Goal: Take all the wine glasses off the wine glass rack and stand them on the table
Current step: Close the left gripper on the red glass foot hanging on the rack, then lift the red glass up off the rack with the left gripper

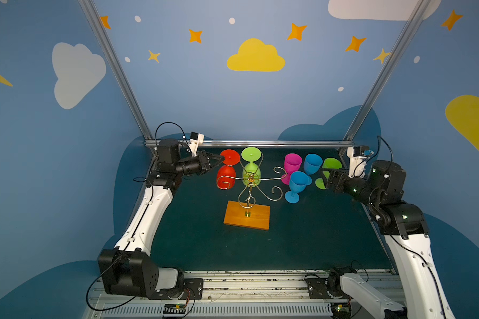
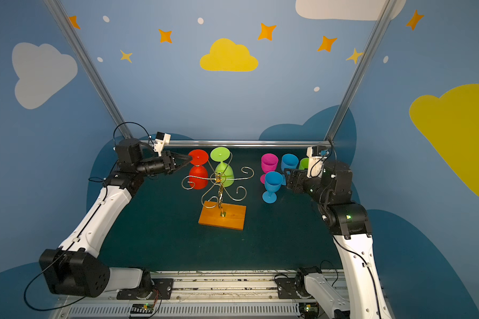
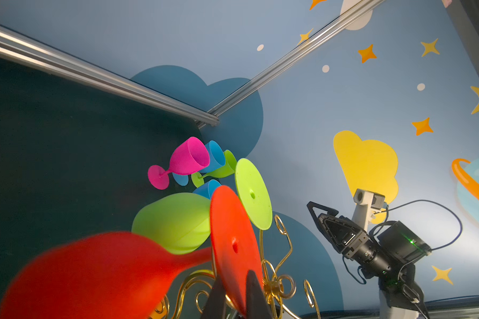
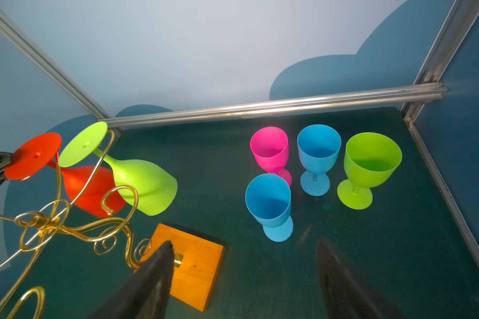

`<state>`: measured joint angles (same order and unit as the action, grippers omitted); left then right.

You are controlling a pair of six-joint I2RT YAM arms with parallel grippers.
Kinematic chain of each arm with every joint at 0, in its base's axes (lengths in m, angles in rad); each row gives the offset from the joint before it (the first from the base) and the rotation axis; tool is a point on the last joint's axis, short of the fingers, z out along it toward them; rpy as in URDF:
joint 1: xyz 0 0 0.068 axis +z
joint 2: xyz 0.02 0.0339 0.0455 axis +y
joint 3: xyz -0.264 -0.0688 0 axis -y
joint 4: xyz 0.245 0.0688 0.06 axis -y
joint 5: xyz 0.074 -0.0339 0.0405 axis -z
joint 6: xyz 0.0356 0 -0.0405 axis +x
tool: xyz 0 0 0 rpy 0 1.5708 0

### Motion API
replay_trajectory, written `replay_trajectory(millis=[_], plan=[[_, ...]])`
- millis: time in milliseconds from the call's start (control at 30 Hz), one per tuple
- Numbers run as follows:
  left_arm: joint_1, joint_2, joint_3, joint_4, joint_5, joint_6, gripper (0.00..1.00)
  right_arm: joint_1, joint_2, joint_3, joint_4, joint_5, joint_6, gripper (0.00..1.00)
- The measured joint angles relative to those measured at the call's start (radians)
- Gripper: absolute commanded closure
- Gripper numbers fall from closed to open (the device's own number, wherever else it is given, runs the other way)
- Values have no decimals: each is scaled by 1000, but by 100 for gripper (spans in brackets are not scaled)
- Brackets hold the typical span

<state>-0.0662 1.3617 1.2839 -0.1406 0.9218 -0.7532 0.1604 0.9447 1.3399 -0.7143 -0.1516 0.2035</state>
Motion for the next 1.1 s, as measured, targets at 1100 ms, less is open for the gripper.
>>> replay_trajectory(millis=[1100], plan=[[35, -1, 3, 180, 117, -239, 97, -2, -39, -4, 0, -11, 2, 20]])
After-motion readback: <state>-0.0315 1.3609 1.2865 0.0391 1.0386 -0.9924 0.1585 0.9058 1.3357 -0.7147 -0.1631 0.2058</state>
